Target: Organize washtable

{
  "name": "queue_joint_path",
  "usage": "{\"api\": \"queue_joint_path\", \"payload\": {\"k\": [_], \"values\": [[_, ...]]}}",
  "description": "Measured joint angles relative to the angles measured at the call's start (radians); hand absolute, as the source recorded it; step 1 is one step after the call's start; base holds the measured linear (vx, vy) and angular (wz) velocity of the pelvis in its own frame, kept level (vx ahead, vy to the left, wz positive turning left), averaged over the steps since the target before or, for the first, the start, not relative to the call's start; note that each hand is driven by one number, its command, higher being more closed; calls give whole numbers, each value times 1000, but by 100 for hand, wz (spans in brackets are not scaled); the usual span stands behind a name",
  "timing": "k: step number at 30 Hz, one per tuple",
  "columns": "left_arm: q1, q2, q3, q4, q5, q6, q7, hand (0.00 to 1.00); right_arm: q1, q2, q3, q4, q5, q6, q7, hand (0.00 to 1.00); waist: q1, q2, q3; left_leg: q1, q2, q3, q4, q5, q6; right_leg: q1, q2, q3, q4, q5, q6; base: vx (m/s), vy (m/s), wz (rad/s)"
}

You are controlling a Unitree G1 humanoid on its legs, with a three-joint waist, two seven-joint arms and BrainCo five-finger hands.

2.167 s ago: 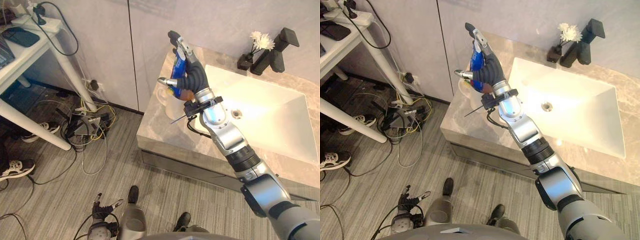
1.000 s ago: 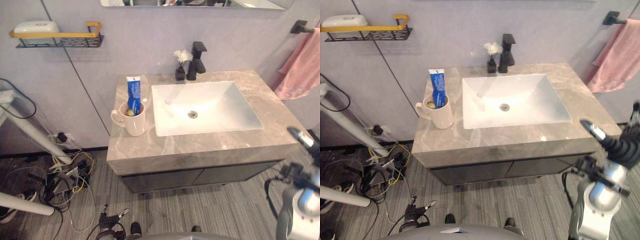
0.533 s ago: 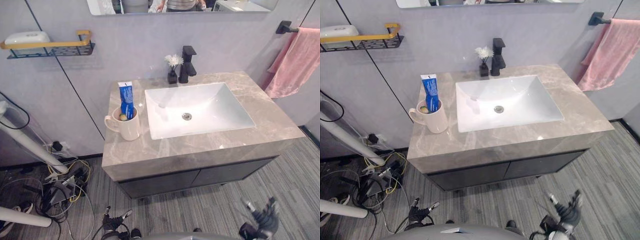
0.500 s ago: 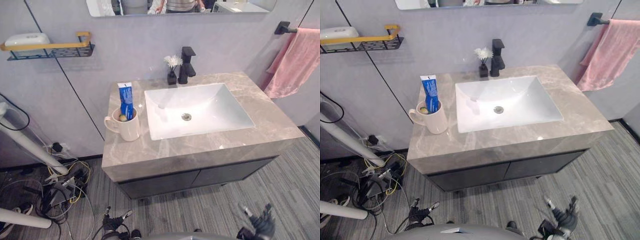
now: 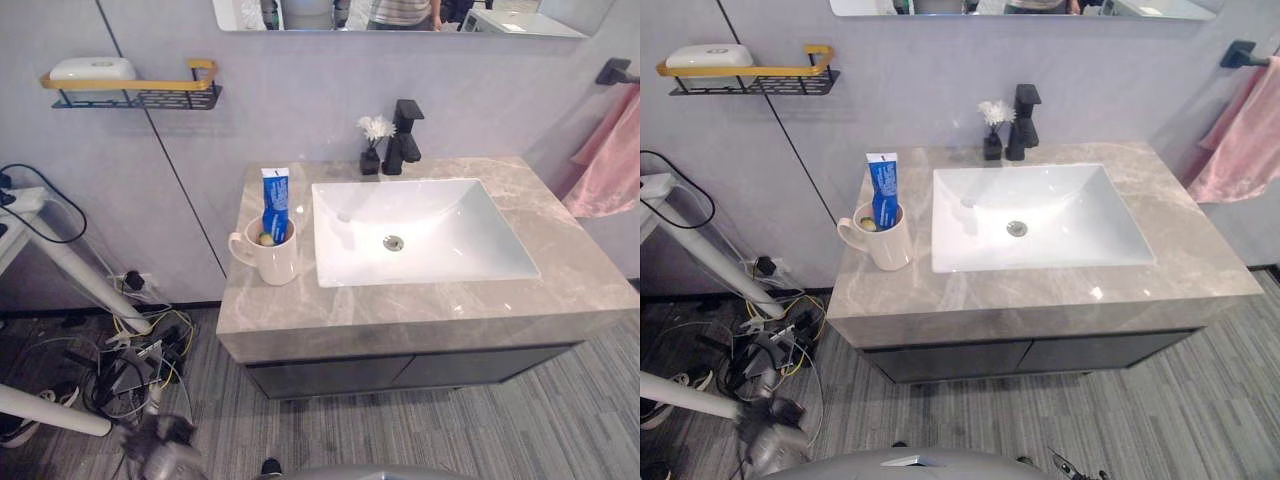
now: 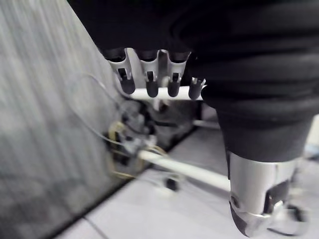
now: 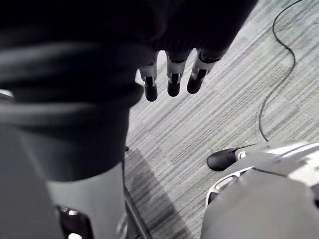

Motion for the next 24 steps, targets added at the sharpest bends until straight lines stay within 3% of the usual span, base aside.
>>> {"api": "queue_joint_path", "payload": {"k": [2, 6, 10, 11, 15, 24], "values": [[-17, 0, 0, -204, 3, -58, 36, 0, -18, -14, 39, -1, 0, -6, 7, 0, 0, 1, 1, 1, -1, 0, 0, 0, 0, 2, 0, -2, 0, -4, -4, 112, -30, 2], [-52, -16, -37, -447, 58, -88, 71, 0, -24, -27, 61, 1, 0, -20, 18, 0, 0, 4, 2, -3, -1, -2, 10, 0, 0, 3, -1, -1, 0, -4, -3, 56, -12, 2], [-53, -23, -163, -691, 155, -107, 53, 0, -23, -35, 65, 10, 0, -24, 40, 0, -2, 10, 6, -3, -1, -1, 10, 0, -1, 1, 0, 3, 3, -4, -3, 0, 0, 0], [-53, -23, -183, -720, 167, -115, 44, 100, -23, -36, 65, 11, 1, -25, 42, 0, -2, 11, 6, -3, -1, -1, 9, 0, -1, 0, -1, 4, 5, -4, -3, -36, 16, -3], [-52, -34, -345, -856, 200, -167, -27, 100, -13, -38, 65, 12, 0, -37, 60, 0, -6, 21, 12, 0, -1, -2, 0, -1, -1, -1, -2, 6, 12, -6, -1, -40, 12, 0], [-48, -25, -621, -892, 126, -168, -213, 100, -11, -55, 77, 44, 1, -36, 76, 0, -12, 24, 15, -20, 0, -3, 0, 1, 0, -27, -3, 6, 26, -11, 5, 1, 0, 0]]}}
